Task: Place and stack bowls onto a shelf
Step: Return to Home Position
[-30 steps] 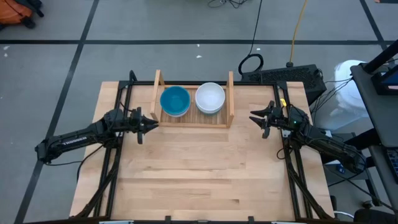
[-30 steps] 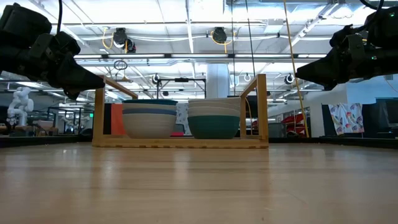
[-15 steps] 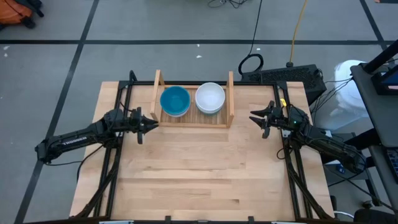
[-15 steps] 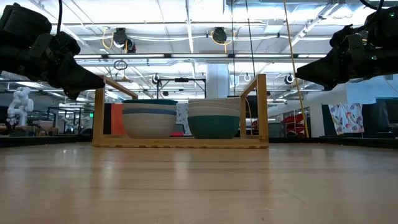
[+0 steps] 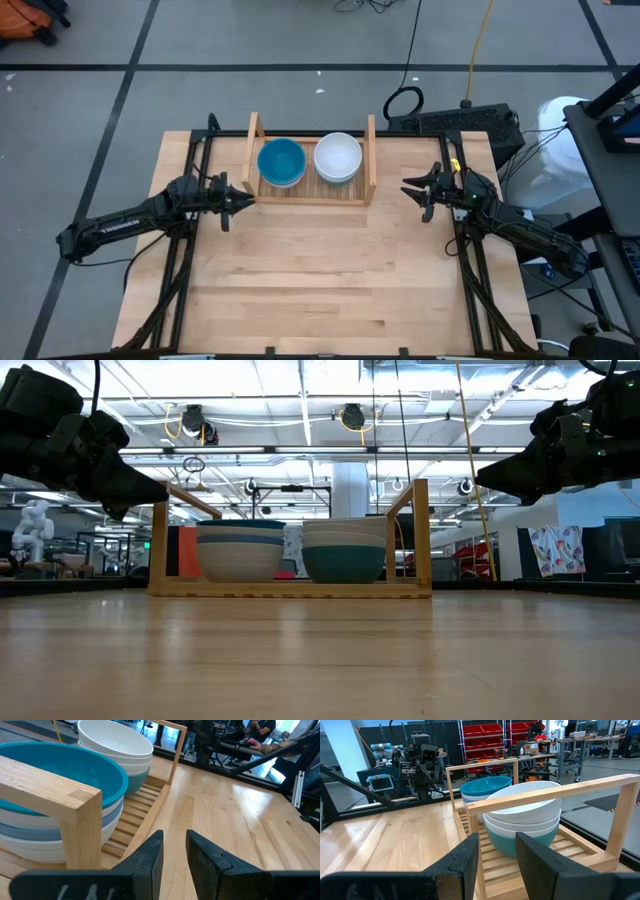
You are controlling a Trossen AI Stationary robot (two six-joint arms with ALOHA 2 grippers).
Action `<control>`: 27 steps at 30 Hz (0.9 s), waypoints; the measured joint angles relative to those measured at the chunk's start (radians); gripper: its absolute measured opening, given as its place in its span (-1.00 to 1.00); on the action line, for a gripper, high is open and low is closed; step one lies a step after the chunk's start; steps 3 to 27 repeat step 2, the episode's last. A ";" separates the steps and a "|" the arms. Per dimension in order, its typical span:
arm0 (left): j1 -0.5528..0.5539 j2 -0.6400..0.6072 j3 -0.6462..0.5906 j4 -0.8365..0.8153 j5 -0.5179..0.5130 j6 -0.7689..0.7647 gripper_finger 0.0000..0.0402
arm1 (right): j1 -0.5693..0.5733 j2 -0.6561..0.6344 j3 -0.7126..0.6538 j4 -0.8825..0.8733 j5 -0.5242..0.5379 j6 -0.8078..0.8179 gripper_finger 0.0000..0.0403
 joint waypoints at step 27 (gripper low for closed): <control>0.000 0.000 0.000 0.000 0.000 0.000 -0.56 | 0.000 0.000 0.000 0.000 0.000 0.000 -0.39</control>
